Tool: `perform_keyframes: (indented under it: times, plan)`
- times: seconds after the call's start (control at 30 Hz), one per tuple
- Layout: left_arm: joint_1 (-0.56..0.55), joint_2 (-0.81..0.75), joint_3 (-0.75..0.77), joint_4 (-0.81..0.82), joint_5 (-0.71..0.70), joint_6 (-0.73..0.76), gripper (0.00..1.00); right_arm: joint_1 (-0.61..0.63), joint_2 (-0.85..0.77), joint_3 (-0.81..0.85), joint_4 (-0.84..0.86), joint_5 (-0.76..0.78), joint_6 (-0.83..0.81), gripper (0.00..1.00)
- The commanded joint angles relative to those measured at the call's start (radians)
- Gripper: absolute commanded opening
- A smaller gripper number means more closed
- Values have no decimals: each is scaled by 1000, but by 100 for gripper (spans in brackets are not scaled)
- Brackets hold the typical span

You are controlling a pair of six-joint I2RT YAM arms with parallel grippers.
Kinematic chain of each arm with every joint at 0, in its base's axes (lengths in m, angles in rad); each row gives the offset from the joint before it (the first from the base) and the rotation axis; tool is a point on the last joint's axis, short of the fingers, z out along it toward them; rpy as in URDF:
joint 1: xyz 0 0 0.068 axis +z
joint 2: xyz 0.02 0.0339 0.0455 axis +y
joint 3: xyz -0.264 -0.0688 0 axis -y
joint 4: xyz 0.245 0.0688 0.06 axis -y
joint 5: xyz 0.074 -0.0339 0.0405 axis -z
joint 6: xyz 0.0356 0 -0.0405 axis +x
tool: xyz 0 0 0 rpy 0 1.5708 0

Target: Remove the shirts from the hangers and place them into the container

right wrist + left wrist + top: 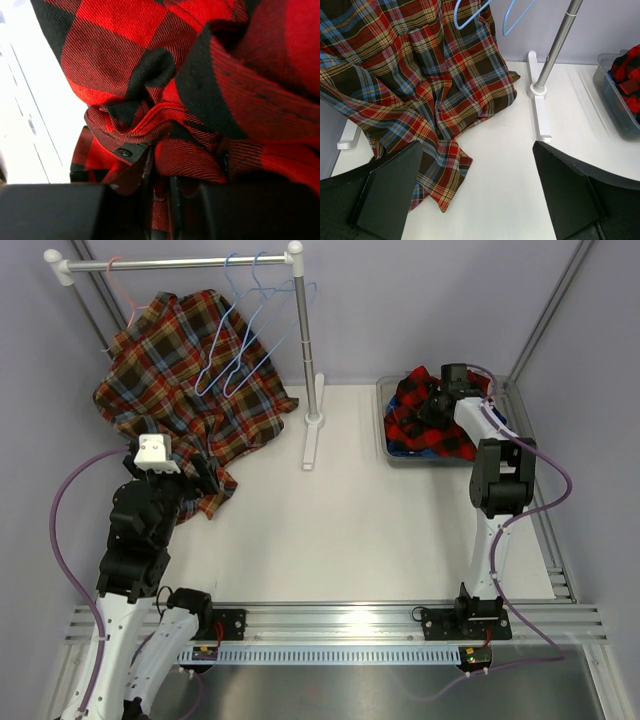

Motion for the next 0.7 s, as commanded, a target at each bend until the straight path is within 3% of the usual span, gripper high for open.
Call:
perform_keyframes:
  times: [0.0,0.07,0.23,0.33,0.63,0.67]
  plan:
    - [-7,-5,-3,54,11,-7,99,1,28,38,-139,12,-64,27]
    - [-5,-3,-4,54,9,-5,99,1,-8,34,-129,0,-75,32]
    - [-5,-3,-3,54,8,-5,99,1,-202,46,-141,12,-113,61]
    - [-5,-8,-3,54,3,-5,99,1,-300,63,-167,14,-130,71]
    - [-7,-3,-3,54,2,-4,99,1,-602,-35,-224,-17,-132,86]
    - [-5,0,-1,54,-1,-4,99,1,-636,-61,-210,-23,-132,92]
